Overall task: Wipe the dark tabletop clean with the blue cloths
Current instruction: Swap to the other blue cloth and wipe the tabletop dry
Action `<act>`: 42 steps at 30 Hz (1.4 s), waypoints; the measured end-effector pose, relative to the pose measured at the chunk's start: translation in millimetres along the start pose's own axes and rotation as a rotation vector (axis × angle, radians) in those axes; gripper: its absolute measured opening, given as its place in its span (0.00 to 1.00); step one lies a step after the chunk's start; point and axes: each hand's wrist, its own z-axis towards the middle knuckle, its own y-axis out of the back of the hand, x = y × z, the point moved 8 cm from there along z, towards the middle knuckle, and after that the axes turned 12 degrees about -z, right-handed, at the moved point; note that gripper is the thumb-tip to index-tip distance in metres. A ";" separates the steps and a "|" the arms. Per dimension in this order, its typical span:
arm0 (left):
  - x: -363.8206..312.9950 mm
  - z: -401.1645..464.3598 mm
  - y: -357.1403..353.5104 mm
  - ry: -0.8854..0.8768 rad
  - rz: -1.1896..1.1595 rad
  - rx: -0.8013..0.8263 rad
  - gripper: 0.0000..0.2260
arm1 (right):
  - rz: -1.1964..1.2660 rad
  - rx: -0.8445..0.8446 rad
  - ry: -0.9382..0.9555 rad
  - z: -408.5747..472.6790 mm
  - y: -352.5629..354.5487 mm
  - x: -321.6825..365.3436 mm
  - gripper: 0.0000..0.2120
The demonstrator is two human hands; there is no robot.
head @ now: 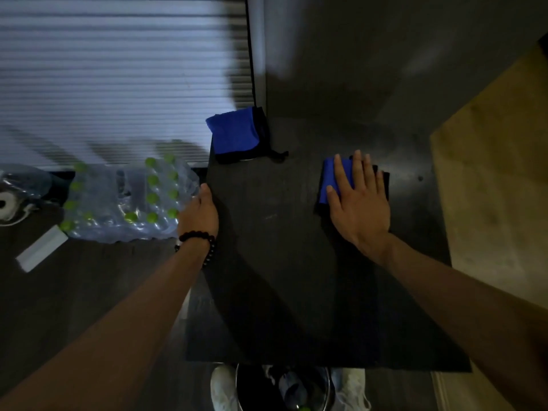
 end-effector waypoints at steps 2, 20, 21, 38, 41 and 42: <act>1.0 0.0 1.5 -0.024 -0.037 0.009 0.21 | 0.003 0.006 0.013 -2.7 2.6 17.4 0.32; 34.5 0.6 -1.1 0.186 -0.315 0.039 0.14 | 0.074 -0.049 0.193 -10.8 24.4 165.7 0.32; 35.1 0.1 0.1 0.192 -0.344 0.031 0.15 | 0.074 -0.055 0.201 -10.9 25.3 171.2 0.32; 34.1 -8.3 15.4 0.126 -0.567 0.044 0.13 | 0.082 -0.063 0.542 -38.9 36.7 229.7 0.32; 27.5 -10.2 12.2 0.115 -0.528 0.089 0.12 | 0.105 -0.057 0.612 -48.6 35.6 222.5 0.32; 26.2 -12.0 10.1 0.124 -0.521 0.107 0.13 | 0.116 -0.055 0.631 -50.8 35.3 219.0 0.32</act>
